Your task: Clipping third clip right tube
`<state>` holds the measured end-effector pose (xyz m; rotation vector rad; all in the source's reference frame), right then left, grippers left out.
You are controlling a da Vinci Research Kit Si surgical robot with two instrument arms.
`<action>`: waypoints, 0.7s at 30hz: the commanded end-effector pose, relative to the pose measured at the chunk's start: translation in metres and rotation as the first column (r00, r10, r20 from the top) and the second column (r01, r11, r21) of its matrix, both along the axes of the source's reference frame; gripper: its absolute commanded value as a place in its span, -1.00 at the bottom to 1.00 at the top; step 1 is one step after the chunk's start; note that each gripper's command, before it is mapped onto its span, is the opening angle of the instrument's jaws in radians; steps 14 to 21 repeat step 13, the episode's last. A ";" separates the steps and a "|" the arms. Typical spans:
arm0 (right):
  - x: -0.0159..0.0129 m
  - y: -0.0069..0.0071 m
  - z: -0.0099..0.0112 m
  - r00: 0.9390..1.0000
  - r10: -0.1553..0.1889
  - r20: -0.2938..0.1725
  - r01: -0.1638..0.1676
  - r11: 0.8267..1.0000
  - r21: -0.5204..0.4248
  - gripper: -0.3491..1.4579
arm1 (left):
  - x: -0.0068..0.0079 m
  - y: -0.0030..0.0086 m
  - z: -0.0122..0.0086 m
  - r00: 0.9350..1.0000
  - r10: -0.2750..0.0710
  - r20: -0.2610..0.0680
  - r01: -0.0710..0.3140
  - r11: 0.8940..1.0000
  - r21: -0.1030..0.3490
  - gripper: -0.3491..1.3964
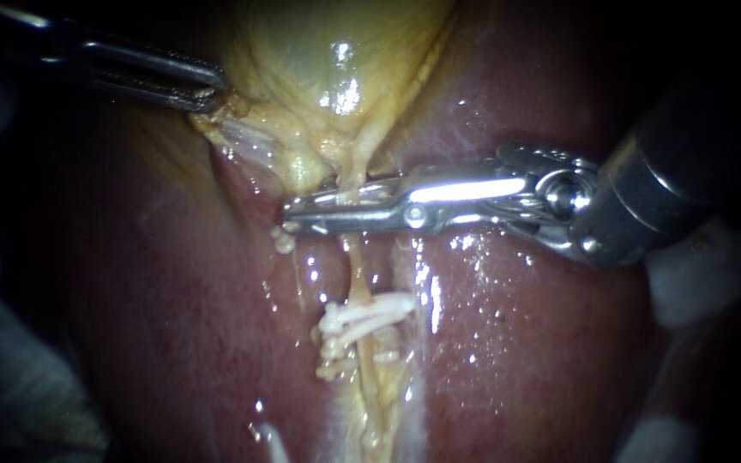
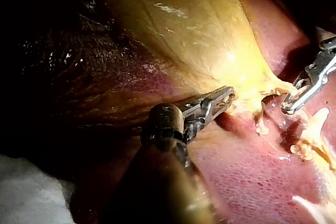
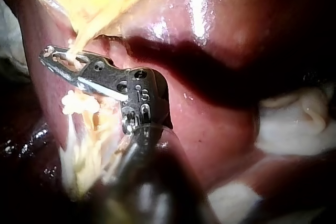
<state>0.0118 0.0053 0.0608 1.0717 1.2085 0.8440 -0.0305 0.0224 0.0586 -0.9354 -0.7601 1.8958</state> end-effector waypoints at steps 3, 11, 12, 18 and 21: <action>0.0001 -0.0001 -0.0001 1.000 -0.002 -0.002 0.002 1.000 0.001 -1.00 | 0.0000 0.0000 0.0000 1.000 0.000 0.000 0.000 1.000 0.000 -1.00; 0.0002 -0.0004 0.0000 1.000 -0.002 -0.001 0.002 1.000 0.006 -1.00 | 0.0000 0.0000 0.0000 1.000 0.000 0.000 0.000 1.000 0.000 -1.00; 0.0002 -0.0004 0.0000 1.000 -0.002 -0.001 0.002 1.000 0.006 -1.00 | 0.0000 0.0000 0.0000 1.000 0.000 0.000 0.000 1.000 0.000 -1.00; 0.0002 -0.0004 0.0000 1.000 -0.002 -0.001 0.002 1.000 0.006 -1.00 | 0.0000 0.0000 0.0000 1.000 0.000 0.000 0.000 1.000 0.000 -1.00; 0.0002 -0.0004 0.0000 1.000 -0.002 -0.001 0.002 1.000 0.006 -1.00 | 0.0000 0.0000 0.0000 1.000 0.000 0.000 0.000 1.000 0.000 -1.00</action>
